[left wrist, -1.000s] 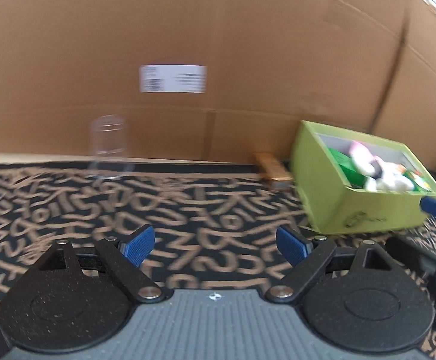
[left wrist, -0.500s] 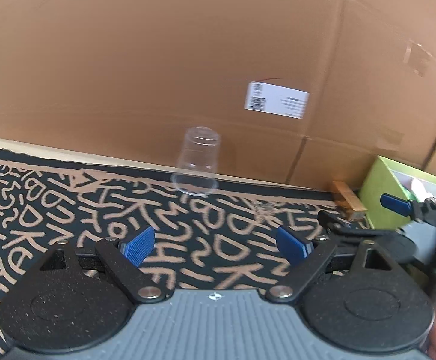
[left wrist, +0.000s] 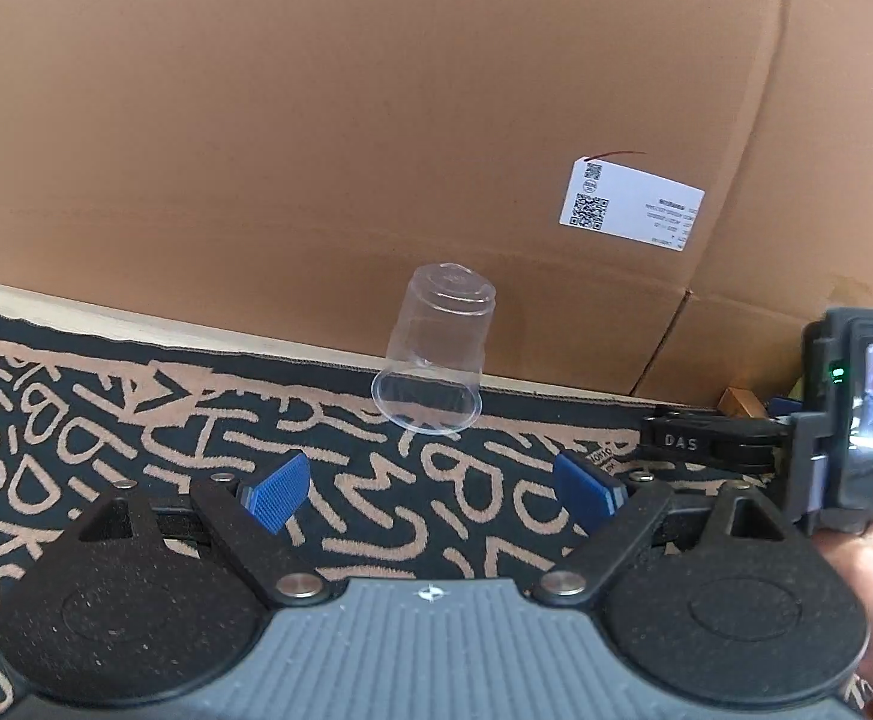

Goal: Organize objects
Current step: 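Move both tools back toward the clear cup and copper box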

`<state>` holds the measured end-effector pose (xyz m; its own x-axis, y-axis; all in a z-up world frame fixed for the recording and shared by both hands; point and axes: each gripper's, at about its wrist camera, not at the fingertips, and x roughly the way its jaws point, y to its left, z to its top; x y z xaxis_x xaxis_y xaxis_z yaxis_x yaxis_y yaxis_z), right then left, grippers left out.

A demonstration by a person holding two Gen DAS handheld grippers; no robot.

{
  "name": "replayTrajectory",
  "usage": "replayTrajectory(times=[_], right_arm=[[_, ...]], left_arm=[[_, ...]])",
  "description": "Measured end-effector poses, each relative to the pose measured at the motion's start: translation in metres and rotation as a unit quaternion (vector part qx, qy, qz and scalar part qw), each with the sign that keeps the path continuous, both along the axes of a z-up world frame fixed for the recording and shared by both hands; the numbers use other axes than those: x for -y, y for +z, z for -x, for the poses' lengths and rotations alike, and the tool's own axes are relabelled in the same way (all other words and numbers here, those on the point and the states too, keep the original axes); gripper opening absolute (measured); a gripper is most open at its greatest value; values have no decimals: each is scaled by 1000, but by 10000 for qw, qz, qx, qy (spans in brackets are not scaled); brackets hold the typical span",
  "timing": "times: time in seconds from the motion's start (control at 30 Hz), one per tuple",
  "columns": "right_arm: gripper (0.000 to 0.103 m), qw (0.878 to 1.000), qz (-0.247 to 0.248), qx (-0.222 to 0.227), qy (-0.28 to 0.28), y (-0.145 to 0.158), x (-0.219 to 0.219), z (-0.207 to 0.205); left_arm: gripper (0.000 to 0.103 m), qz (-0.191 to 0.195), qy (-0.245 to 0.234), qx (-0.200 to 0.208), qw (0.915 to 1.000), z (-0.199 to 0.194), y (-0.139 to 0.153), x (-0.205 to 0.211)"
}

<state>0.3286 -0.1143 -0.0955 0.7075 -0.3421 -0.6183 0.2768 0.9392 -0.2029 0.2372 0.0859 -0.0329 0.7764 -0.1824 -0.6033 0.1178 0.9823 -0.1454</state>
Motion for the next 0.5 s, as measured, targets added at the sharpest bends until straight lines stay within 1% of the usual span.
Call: replayTrajectory(times=[0.03,0.07,0.1,0.13,0.17,0.2,0.23,0.27,0.3,0.37,0.4,0.43,0.47,0.5], right_arm=[[103,9996,-247,120,118,3,2,6],[100,9968,-618,273,432,8,5,15],[88,9907,-1034,400,790,12,8,26],[86,9858,-1300,469,950,15,11,37],[87,9868,-1252,554,869,16,11,47],[89,9897,-1042,644,746,16,11,56],[93,9925,-818,649,642,15,9,62],[95,9945,-761,546,479,13,10,63],[95,9943,-891,482,337,11,12,68],[97,9907,-1240,564,12,12,10,84],[100,9884,-1396,591,-116,12,9,90],[100,9860,-1536,606,-247,11,9,95],[101,9839,-1632,622,-377,11,8,98],[101,9834,-1641,618,-462,10,7,92]], left_arm=[[91,6,4,9,10000,-2,-1,-1],[91,9,16,19,10000,-3,-2,-2],[91,4,23,21,10000,-5,-2,-3],[91,-5,50,14,10000,-7,-3,-4],[91,-2,97,-1,10000,-9,-4,-5],[91,20,139,-43,9999,-11,-5,-6],[91,68,157,-94,9998,-13,-7,-7],[91,136,162,-144,9997,-15,-8,-7],[91,196,165,-195,9995,-16,-10,-7],[91,251,146,-263,9992,-18,-13,-6],[91,241,131,-270,9993,-17,-14,-4],[91,212,120,-270,9993,-17,-14,-3],[91,178,99,-256,9995,-15,-14,-2],[91,143,82,-247,9996,-15,-14,-2]])
